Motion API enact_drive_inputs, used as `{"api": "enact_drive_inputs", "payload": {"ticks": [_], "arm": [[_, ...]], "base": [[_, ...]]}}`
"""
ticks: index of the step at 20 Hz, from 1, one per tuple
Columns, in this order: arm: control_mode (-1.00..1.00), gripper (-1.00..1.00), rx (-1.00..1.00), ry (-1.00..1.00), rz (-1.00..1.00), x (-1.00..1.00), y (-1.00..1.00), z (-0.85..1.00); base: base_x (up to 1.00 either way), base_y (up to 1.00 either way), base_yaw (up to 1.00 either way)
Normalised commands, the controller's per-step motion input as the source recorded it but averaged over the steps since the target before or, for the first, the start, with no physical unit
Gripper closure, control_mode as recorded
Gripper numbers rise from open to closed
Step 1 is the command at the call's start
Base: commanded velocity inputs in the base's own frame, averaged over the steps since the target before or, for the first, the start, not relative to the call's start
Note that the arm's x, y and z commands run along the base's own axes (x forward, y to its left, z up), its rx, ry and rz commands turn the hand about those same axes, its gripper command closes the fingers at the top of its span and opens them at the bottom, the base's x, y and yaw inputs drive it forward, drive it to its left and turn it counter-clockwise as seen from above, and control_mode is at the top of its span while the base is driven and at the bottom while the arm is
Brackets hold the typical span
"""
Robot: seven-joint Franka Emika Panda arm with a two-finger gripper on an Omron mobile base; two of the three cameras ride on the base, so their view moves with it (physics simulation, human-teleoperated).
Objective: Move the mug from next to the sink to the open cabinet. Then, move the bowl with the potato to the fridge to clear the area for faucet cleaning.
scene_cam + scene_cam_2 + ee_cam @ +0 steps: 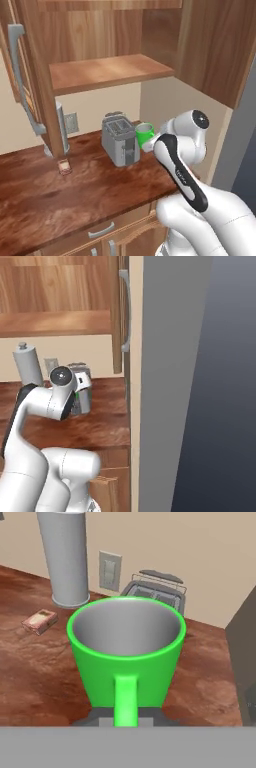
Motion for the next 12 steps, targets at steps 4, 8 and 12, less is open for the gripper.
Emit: {"api": "enact_drive_inputs", "payload": {"ticks": [4, 8, 12], "arm": [[1.00, 1.00, 0.00, 0.00, 0.00, 0.00, 0.00, 0.00], [-1.00, 1.00, -0.02, -0.18, 0.01, -0.10, 0.24, 0.34], [-1.00, 1.00, 0.00, -0.35, 0.01, -0.08, 0.43, 0.97]], "base": [[0.17, 0.07, 0.00], [-0.03, 0.23, 0.01], [0.00, 0.00, 0.00]]}}
